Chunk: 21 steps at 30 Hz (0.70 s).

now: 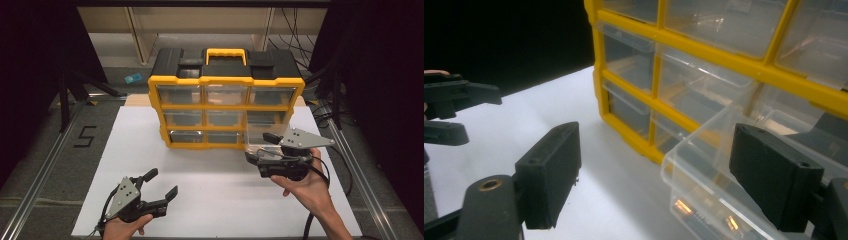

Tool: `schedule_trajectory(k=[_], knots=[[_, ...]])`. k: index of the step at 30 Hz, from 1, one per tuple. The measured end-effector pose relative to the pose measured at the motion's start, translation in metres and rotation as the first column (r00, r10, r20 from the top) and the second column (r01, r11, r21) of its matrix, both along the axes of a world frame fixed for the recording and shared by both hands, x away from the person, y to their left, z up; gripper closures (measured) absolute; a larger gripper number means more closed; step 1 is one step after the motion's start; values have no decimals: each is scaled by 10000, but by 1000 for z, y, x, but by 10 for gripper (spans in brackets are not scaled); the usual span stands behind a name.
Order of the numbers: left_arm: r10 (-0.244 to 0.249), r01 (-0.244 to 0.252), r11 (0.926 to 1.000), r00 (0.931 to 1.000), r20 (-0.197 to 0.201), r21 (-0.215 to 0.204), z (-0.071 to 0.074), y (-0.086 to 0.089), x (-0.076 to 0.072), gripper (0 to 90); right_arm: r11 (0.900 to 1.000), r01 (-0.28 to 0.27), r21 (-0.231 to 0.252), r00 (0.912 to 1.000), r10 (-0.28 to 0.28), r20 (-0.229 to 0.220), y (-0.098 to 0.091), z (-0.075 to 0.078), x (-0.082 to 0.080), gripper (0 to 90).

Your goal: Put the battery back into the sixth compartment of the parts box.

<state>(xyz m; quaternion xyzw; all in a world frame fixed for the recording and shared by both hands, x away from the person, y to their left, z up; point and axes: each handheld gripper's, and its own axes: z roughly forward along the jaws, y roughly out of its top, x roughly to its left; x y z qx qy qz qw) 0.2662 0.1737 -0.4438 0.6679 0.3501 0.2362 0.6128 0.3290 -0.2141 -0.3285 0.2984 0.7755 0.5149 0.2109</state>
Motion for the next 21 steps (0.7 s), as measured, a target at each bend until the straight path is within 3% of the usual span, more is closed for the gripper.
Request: schedule_trajectory(k=[9, 15, 21], knots=[[-15, 15, 10000, 10000, -27, 66, 0, 0, -1, 160, 9991, -107, 422, 9999, 102, 114, 0, -16, -11, 214], [-42, 42, 10000, 10000, -9, 49, 0, 0, 0, 160, 9972, -241, 707, 9997, 248, -90, -3, -26, -17, 210], [-73, 73, 10000, 10000, 4, 54, 0, 0, -1, 160, 9964, -37, 841, 9999, 24, 159, -4, -35, -21, 195]])
